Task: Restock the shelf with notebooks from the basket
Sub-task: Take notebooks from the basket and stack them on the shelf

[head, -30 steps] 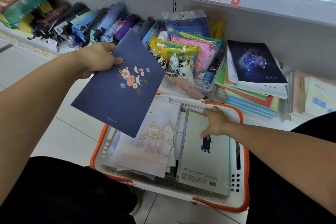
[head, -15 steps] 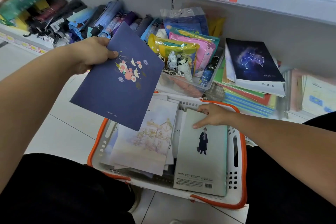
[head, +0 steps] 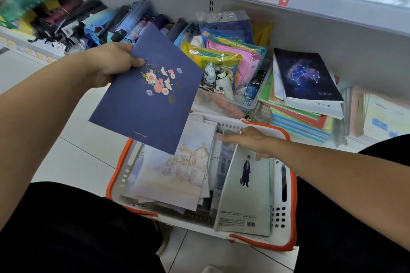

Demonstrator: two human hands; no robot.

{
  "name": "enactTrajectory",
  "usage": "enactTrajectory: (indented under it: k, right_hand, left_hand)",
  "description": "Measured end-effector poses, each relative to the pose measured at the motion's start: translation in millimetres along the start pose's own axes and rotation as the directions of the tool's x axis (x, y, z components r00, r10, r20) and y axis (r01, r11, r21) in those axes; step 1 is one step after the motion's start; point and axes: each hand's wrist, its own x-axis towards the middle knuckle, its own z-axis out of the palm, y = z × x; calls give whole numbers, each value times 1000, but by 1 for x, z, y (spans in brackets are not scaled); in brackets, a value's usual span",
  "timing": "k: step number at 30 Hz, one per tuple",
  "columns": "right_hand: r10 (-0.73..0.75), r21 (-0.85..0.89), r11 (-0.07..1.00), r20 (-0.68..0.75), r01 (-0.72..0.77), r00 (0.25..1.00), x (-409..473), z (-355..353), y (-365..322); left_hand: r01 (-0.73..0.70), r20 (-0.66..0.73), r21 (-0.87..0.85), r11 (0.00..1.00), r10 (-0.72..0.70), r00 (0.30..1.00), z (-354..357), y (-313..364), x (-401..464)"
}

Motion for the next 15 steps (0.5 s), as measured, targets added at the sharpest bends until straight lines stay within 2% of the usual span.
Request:
enactTrajectory:
  k: [3,4,5,7,9,13,15]
  right_hand:
    - [-71,46,995,-249,85,966,0,14,2]
    - [-44,123,989,-322,87,946,0,14,2]
    - [45,243,969,-355,46,934,-3,13,3]
    - [223,481,876,-333,-38,916,-10,5,10]
    - [291,573,817,-300,-72,908,-20,-2,15]
    - [273,565,822,-287,-68,918,-34,-8,5]
    - [183,566,823,-184,-48,966,-44,-20,-16]
  left_hand:
    - [2,13,-103,995,-1,1000,-1,2,0]
    - [3,19,-132,991,-1,1000,-1,1,0]
    - [4,23,-156,988,0,1000,-2,1,0]
    - [14,34,-196,981,-7,999,-2,2,0]
    - [23,48,-230,973,-13,999,-3,4,-1]
    - [11,101,-273,962,17,995,-2,6,-6]
    - [-8,145,-305,952,55,988,-3,5,-7]
